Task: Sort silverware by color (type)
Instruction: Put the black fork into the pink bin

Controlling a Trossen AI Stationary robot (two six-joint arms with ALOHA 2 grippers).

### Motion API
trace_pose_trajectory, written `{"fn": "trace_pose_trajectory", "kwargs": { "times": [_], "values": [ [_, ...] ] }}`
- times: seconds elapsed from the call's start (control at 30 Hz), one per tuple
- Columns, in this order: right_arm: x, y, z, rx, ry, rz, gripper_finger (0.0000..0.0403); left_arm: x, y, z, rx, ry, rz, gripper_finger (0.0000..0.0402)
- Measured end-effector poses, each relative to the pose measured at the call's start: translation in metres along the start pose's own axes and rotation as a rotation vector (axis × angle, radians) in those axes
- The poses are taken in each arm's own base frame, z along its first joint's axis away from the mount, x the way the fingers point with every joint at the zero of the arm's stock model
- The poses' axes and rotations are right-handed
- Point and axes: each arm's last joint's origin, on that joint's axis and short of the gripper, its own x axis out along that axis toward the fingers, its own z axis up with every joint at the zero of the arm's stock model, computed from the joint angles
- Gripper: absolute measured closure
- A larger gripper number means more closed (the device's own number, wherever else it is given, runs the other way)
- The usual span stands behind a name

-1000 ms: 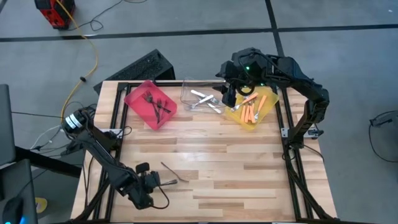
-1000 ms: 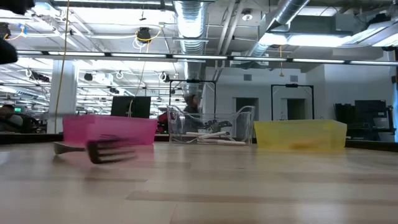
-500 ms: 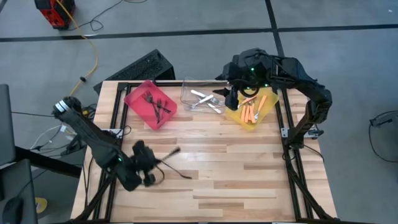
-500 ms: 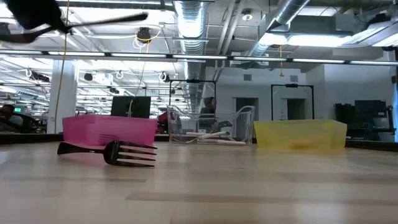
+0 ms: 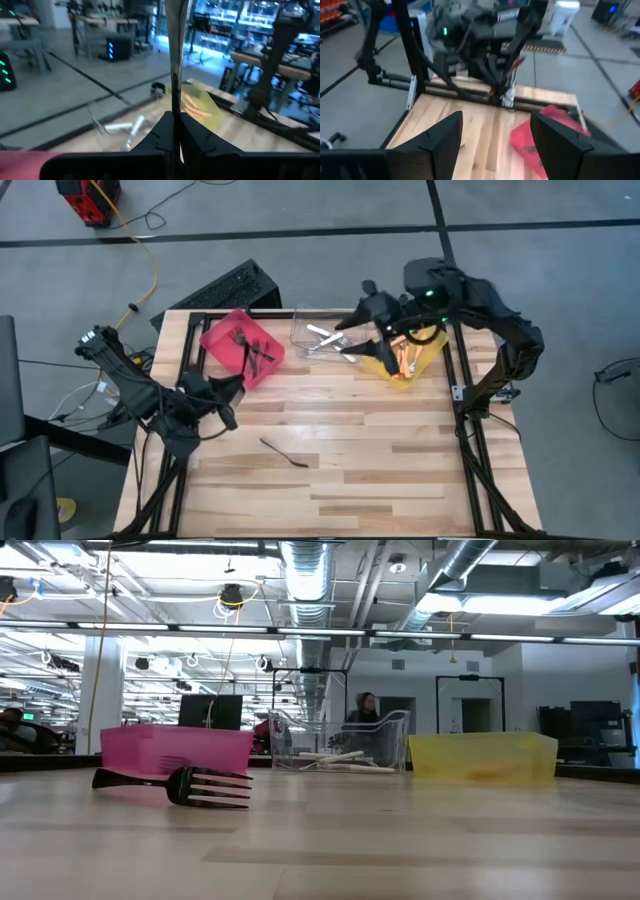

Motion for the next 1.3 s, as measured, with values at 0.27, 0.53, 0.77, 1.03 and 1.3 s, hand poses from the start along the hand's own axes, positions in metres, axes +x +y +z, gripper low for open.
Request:
{"fn": "trace_pose_trajectory", "kwargs": {
  "times": [0.27, 0.53, 0.77, 1.03, 1.3],
  "values": [
    [0.076, -0.006, -0.046, 0.089, -0.008, 0.134, 0.0143, 0.0, -0.004, 0.006, 0.029, -0.02, -0.008, 0.0401],
    [0.123, -0.006, -0.093, 0.204, -0.264, 0.31, 0.0143, -0.001, -0.011, 0.012, 0.023, -0.034, -0.025, 0.0401],
    [0.133, -0.002, -0.12, 0.278, -0.507, 0.322, 0.0143, 0.005, -0.021, 0.017, 0.005, 0.007, -0.094, 0.0401],
    [0.138, 0.001, -0.132, 0.311, -0.477, 0.304, 0.0143, 0.043, -0.034, 0.035, 0.093, 0.045, -0.337, 0.0401],
    [0.139, 0.004, -0.131, 0.297, -0.476, 0.297, 0.0143, 0.063, -0.03, 0.043, 0.129, 0.04, -0.443, 0.0401]
  ]
}}
